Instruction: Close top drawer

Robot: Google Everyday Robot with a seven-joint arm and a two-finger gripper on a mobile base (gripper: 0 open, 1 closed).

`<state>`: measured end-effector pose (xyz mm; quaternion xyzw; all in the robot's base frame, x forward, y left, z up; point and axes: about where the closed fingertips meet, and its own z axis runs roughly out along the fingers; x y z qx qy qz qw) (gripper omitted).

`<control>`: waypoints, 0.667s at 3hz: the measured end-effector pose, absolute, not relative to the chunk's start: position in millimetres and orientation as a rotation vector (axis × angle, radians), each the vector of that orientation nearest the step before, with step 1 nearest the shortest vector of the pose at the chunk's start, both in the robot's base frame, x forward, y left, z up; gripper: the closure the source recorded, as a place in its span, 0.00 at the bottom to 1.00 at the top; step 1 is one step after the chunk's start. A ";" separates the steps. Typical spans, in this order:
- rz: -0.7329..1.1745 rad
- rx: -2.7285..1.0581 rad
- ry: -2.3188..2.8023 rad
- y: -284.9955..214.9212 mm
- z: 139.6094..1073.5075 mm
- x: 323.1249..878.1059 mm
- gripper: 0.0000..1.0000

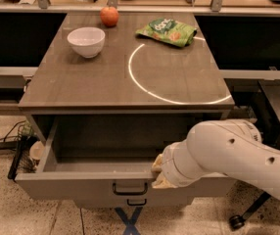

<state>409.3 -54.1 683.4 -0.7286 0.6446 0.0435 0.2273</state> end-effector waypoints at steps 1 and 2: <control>0.087 -1.987 1.722 -32.0 694.4 437.5 1.00; 0.085 -1.988 1.720 -31.6 695.3 437.2 0.86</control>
Offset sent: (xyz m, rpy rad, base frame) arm 0.0282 0.0222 0.0110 0.0225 -0.0548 0.0115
